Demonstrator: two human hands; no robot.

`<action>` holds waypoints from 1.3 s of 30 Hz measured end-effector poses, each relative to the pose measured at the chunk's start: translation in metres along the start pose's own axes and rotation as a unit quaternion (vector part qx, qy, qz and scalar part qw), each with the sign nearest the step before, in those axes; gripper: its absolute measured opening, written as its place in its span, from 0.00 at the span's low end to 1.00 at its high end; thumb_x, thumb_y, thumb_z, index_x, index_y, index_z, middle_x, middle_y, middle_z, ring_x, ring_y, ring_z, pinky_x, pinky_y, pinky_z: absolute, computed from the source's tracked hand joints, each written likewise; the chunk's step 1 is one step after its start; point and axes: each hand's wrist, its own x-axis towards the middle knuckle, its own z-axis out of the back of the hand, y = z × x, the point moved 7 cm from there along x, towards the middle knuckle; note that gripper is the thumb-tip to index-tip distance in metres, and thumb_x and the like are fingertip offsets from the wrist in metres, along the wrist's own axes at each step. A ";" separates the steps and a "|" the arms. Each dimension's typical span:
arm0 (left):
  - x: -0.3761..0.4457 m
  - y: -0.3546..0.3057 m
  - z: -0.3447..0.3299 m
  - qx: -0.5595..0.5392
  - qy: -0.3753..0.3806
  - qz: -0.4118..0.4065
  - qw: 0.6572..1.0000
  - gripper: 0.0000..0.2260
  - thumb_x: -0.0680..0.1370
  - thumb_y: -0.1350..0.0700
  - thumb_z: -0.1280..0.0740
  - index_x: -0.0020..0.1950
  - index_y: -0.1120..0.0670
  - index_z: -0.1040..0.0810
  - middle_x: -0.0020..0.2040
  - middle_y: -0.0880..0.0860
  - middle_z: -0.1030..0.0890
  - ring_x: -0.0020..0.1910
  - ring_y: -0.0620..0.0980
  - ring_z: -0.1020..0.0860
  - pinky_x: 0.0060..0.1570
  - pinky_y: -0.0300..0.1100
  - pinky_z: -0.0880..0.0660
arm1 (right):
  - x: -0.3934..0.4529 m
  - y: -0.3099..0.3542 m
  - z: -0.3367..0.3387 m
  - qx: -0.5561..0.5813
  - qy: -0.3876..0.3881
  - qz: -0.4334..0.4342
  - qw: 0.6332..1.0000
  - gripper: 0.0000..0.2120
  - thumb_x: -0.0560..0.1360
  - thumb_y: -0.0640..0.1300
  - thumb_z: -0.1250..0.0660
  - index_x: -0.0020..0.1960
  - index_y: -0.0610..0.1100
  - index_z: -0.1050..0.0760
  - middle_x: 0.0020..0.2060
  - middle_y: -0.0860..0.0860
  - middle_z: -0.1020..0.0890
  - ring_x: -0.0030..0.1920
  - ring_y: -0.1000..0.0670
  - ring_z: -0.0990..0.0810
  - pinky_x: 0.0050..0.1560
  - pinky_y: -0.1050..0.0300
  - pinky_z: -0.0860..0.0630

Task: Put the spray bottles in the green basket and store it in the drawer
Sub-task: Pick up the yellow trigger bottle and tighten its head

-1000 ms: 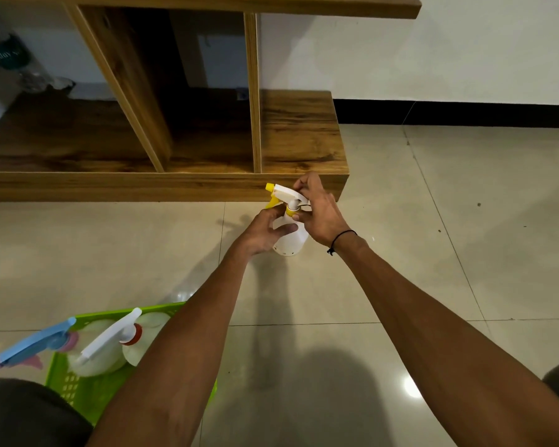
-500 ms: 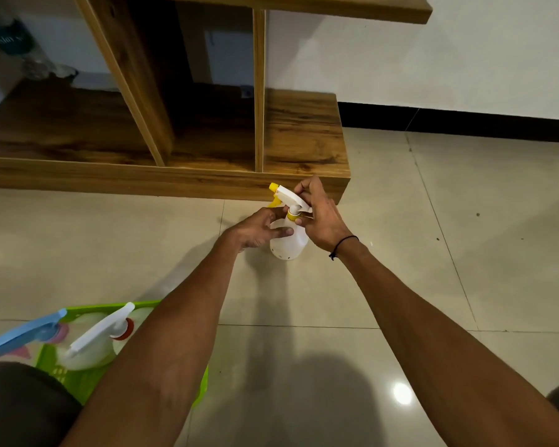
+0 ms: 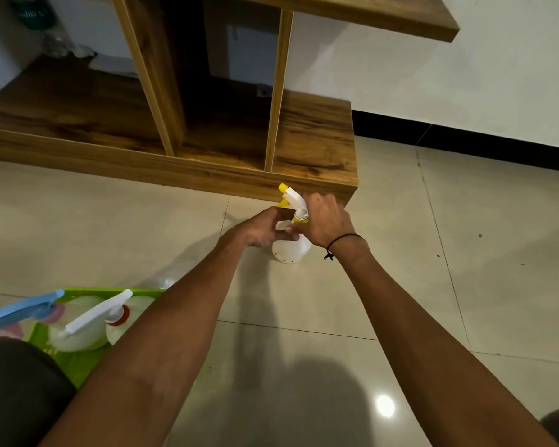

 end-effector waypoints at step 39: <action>-0.026 0.031 -0.020 0.168 -0.143 -0.039 0.975 0.43 0.64 0.40 0.16 0.74 0.42 0.31 0.70 0.43 0.22 0.67 0.52 0.22 0.64 0.57 0.22 | -0.014 0.002 -0.008 -0.016 -0.042 -0.035 0.998 0.28 0.73 0.60 0.23 0.62 0.41 0.23 0.56 0.41 0.20 0.54 0.38 0.18 0.44 0.52 0.31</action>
